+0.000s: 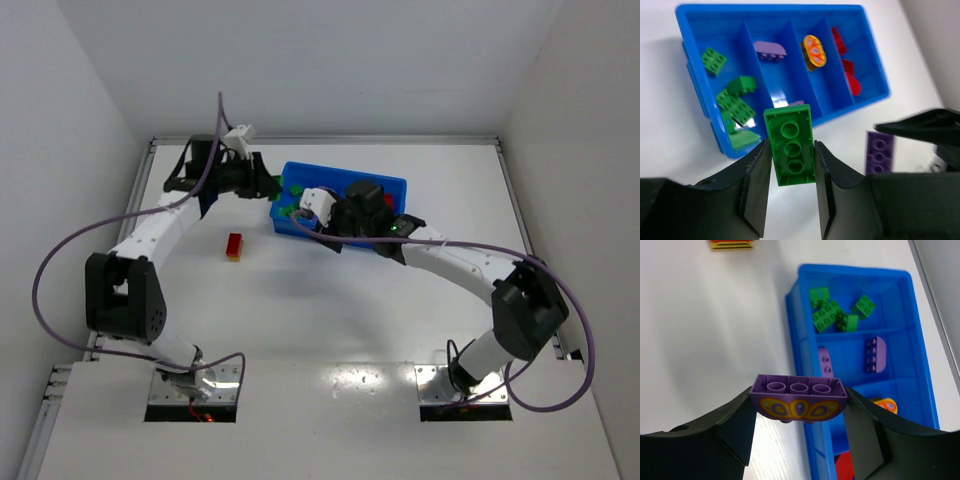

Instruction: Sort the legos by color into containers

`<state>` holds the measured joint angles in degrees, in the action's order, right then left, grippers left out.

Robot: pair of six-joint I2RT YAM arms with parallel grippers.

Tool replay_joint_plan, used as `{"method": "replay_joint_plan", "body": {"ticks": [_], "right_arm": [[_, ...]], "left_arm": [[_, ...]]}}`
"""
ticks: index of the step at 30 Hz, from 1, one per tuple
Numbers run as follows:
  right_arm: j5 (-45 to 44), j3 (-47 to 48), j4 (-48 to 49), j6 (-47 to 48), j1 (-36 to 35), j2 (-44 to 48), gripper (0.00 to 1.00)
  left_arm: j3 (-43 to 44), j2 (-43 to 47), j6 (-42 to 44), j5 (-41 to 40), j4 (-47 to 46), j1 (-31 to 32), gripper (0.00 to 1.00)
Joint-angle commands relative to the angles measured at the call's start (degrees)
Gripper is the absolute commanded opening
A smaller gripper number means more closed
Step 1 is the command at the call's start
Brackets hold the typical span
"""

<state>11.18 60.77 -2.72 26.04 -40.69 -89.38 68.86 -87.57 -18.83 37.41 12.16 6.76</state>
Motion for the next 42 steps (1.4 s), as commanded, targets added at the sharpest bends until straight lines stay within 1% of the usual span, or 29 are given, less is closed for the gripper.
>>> {"method": "replay_joint_plan", "body": {"ticks": [1,3,4,6,12,13,14,15,17,18,19,21,22,24,25,28,30,31,32,33,34,36,39,40,41,42], "right_arm": [[-2.65,0.13,0.79,-6.61,1.66,2.98,0.07],[-2.65,0.13,0.79,-9.95,3.41,2.99,0.07],[-3.18,0.13,0.79,-11.18,3.94,2.99,0.09],[-3.18,1.19,0.26,-14.68,5.44,2.99,0.09],[0.06,3.91,0.87,-21.28,8.25,1.93,0.09],[0.59,4.61,0.88,-21.82,8.25,1.32,0.09],[1.21,5.40,0.88,-21.82,8.86,0.53,0.09],[1.21,5.41,0.88,-21.82,8.87,0.53,0.09],[1.21,6.81,1.49,-21.82,8.87,-1.05,0.09],[1.21,7.86,2.10,-21.13,9.48,-2.36,0.09],[1.21,8.39,2.11,-20.42,9.49,-2.98,0.09],[1.73,10.15,2.11,-18.75,10.09,-4.56,0.09],[1.74,10.76,2.11,-18.23,10.10,-6.31,0.10],[1.74,12.96,2.11,-17.61,10.63,-8.17,0.12],[2.35,13.58,2.11,-17.61,10.63,-9.13,0.12],[2.88,16.12,2.11,-16.38,11.16,-13.08,0.12],[2.88,17.18,2.11,-15.85,11.68,-14.67,0.12],[3.67,17.71,2.11,-14.89,11.68,-15.46,0.13],[4.37,18.67,2.11,-13.49,11.68,-16.86,0.13],[4.38,19.20,2.11,-13.47,11.68,-17.66,0.13],[4.38,19.82,2.11,-12.87,11.68,-18.45,0.13],[5.60,21.75,1.06,-11.72,11.68,-21.34,0.13],[6.13,24.39,-0.09,-10.14,11.68,-24.25,0.14],[6.13,25.70,-0.09,-9.09,11.07,-26.09,0.14],[6.13,26.49,-0.70,-9.08,11.07,-27.15,0.14],[6.66,27.37,-1.23,-8.38,11.07,-28.12,0.14]], "left_arm": [[7.58,-5.32,3.62,-14.09,3.39,4.21,0.10],[10.31,-8.74,4.15,-16.04,5.49,6.15,0.13],[11.46,-11.80,4.15,-17.01,5.50,6.16,0.13],[14.10,-14.55,4.15,-17.02,6.11,6.86,0.13],[20.69,-24.22,2.92,-20.44,8.49,7.39,0.13],[22.01,-25.88,2.92,-20.45,9.10,7.39,0.15],[22.80,-26.68,3.44,-21.05,9.11,7.99,0.18],[23.42,-27.38,3.45,-21.67,9.72,8.00,0.24],[24.47,-28.53,3.97,-22.37,10.34,9.31,0.29],[25.00,-28.53,3.98,-22.38,10.34,9.32,0.37],[25.01,-29.06,3.98,-23.16,10.34,10.10,0.41],[25.01,-29.06,3.98,-23.17,10.34,10.64,0.52],[25.01,-28.45,4.50,-23.17,10.34,10.64,0.53],[25.01,-26.96,4.50,-23.17,10.34,10.64,0.59],[25.01,-26.34,4.50,-23.17,10.34,10.64,0.67],[23.43,-22.40,4.50,-23.17,9.81,10.64,0.73],[21.76,-19.85,3.37,-23.17,9.03,9.33,0.73],[21.06,-18.27,2.32,-23.95,7.89,8.80,0.80],[19.49,-14.60,0.91,-24.48,7.18,7.66,0.88],[18.69,-12.73,0.90,-24.49,6.39,7.04,0.98],[17.81,-10.97,-0.75,-25.10,4.73,6.34,1.00],[16.57,-7.46,-3.22,-23.27,3.40,3.45,1.00],[15.17,-6.82,-6.21,-18.96,2.87,0.10,1.00],[14.29,-6.30,-7.70,-17.39,2.08,-2.69,1.00],[13.07,-5.60,-8.24,-13.11,1.29,-4.29,1.00],[10.79,-5.59,-8.94,-10.97,0.76,-5.87,1.00]]}}
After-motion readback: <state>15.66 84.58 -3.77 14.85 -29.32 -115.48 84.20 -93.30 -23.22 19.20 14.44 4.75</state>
